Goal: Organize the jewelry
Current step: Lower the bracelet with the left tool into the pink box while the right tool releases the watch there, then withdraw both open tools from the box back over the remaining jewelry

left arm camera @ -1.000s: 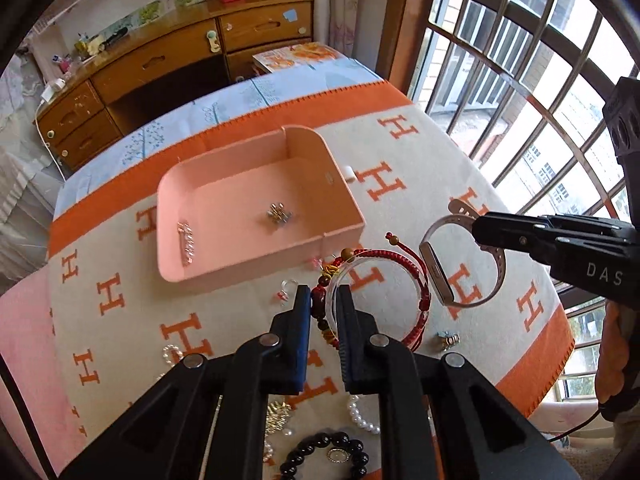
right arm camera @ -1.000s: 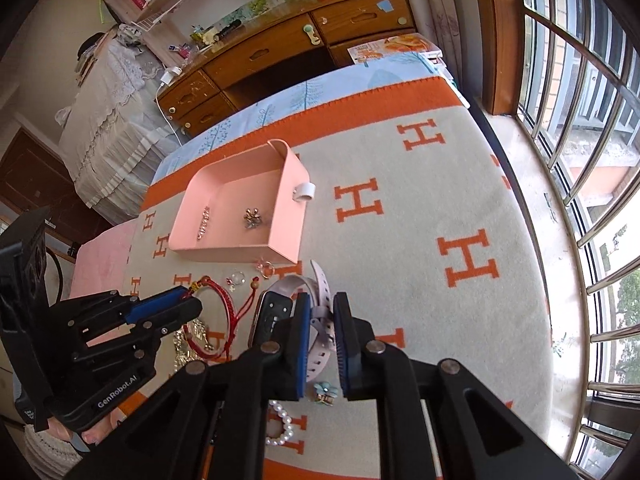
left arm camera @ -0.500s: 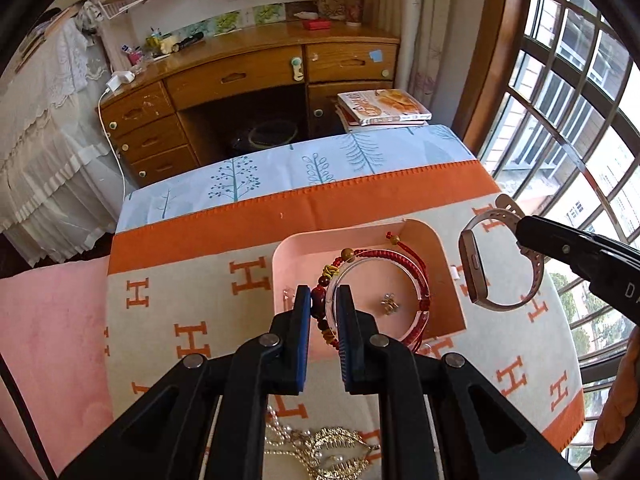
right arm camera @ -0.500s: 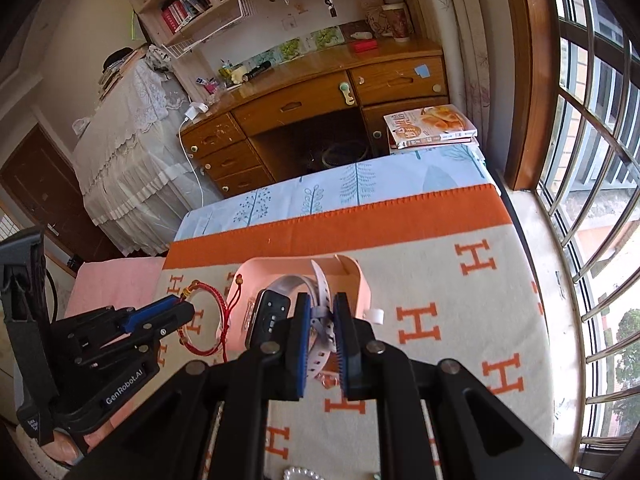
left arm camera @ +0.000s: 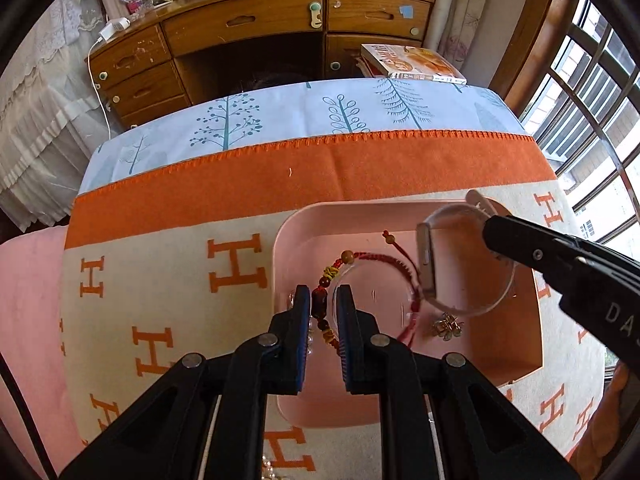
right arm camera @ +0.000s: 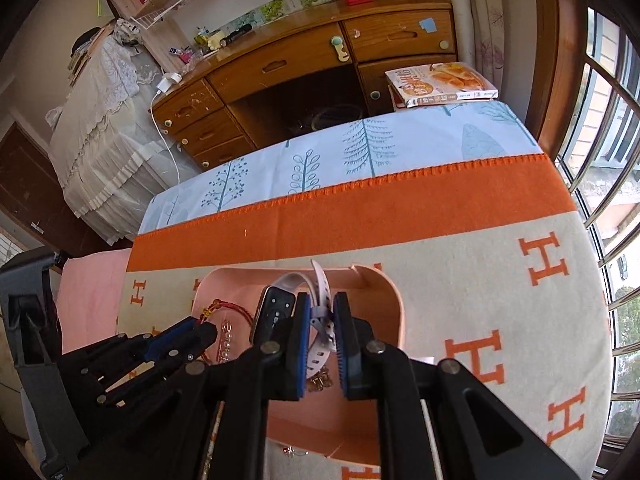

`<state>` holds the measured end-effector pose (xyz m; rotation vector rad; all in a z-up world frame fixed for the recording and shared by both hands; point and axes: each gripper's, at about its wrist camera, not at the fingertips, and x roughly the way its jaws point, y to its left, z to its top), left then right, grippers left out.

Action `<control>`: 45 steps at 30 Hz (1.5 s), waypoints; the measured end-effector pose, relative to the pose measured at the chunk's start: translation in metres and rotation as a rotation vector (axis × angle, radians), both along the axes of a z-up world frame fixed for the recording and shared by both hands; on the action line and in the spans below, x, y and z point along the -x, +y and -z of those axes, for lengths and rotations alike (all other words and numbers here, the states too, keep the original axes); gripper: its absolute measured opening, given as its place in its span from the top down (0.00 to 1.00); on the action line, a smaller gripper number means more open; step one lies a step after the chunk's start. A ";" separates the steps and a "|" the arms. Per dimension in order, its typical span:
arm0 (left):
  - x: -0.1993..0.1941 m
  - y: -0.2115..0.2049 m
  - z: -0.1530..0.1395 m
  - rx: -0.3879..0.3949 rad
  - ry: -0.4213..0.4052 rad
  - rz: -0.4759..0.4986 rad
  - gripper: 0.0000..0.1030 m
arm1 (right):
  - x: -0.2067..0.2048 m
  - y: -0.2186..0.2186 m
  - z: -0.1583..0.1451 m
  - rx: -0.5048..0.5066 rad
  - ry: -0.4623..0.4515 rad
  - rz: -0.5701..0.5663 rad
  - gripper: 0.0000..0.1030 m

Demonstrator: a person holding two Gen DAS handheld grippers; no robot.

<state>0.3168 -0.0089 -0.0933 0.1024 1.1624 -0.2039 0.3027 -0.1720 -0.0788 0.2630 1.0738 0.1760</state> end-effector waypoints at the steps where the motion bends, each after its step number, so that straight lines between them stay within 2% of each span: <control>1: -0.001 0.000 0.000 0.001 -0.003 0.001 0.76 | -0.001 0.003 0.003 0.005 0.012 -0.014 0.85; 2: 0.000 0.001 0.000 0.008 -0.009 0.001 0.68 | -0.002 0.005 0.006 0.010 0.021 -0.019 0.85; 5: 0.004 0.007 -0.007 0.031 -0.028 -0.003 0.68 | -0.001 0.008 0.007 0.001 0.028 -0.029 0.85; 13: 0.035 0.022 -0.037 -0.003 -0.105 0.012 0.67 | 0.023 0.001 -0.013 -0.008 -0.016 -0.062 0.86; 16: 0.050 0.027 -0.047 -0.032 -0.133 0.017 0.66 | 0.040 -0.002 -0.021 -0.003 -0.034 -0.083 0.86; 20: 0.072 0.039 -0.056 -0.024 -0.136 0.003 0.56 | 0.065 -0.005 -0.031 0.018 -0.050 -0.109 0.86; 26: 0.107 0.046 -0.065 -0.037 -0.146 0.004 0.56 | 0.109 -0.011 -0.044 0.030 -0.074 -0.128 0.86; 34: 0.158 0.046 -0.063 -0.053 -0.141 0.044 0.53 | 0.155 -0.021 -0.050 0.032 -0.093 -0.146 0.86; 41: 0.188 0.048 -0.051 -0.062 -0.118 0.071 0.51 | 0.182 -0.024 -0.034 0.035 -0.060 -0.171 0.86; 45: 0.198 0.055 -0.039 -0.042 -0.085 0.059 0.51 | 0.194 -0.020 -0.019 0.027 -0.026 -0.214 0.86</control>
